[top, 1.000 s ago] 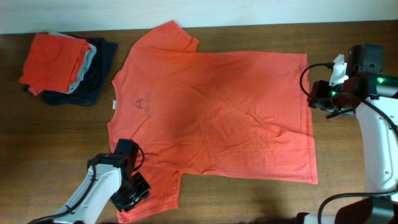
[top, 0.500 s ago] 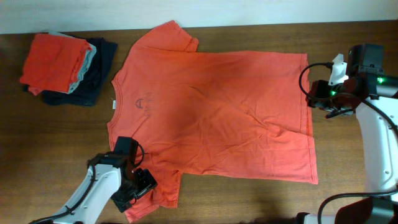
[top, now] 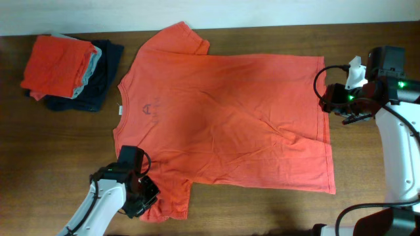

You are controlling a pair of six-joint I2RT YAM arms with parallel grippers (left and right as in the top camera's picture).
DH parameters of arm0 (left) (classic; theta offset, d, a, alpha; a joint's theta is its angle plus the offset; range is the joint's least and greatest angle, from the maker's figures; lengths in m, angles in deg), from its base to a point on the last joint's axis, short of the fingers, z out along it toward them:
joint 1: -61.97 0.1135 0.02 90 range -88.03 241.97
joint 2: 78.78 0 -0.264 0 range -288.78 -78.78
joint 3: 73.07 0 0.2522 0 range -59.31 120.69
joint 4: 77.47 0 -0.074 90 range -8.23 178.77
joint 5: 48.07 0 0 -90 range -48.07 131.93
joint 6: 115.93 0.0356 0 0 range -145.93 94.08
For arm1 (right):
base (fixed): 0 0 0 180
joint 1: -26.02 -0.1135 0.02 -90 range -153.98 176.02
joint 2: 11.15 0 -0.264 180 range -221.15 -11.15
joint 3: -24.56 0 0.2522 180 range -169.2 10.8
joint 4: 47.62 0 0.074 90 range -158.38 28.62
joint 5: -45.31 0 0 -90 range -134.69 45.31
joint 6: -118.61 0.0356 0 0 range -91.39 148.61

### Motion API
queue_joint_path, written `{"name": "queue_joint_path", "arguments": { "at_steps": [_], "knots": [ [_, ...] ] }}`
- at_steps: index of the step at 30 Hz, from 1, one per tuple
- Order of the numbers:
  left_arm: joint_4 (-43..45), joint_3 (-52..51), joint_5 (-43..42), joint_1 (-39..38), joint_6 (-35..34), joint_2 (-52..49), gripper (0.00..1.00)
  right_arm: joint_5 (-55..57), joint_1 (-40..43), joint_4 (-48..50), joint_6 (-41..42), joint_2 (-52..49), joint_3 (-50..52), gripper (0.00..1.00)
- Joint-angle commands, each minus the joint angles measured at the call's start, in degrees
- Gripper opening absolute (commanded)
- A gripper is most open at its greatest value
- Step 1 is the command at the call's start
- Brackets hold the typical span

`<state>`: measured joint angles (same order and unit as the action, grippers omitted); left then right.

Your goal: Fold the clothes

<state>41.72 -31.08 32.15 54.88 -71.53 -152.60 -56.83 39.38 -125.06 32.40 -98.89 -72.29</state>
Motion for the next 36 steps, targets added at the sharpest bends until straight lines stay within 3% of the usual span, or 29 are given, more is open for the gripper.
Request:
{"name": "queue_joint_path", "arguments": {
  "at_steps": [1,10,14,36],
  "knots": [
    [1.4,-1.8,-2.4,-0.2,4.9,-2.7,0.04,-0.8,0.2,0.4,-0.4,-0.1,-0.8,0.56],
    [-13.7,15.1,2.4,-0.2,9.5,-2.7,0.01,-0.7,0.2,0.7,-0.7,-0.1,-0.8,0.56],
    [-15.0,19.9,3.6,-0.2,9.5,-2.7,0.01,-0.8,0.2,0.7,-1.3,-0.1,-0.8,0.56],
    [6.4,21.5,6.2,-0.2,9.5,-4.2,0.01,-0.8,0.2,0.9,-2.1,-0.1,-0.8,0.56]
  ]
}}
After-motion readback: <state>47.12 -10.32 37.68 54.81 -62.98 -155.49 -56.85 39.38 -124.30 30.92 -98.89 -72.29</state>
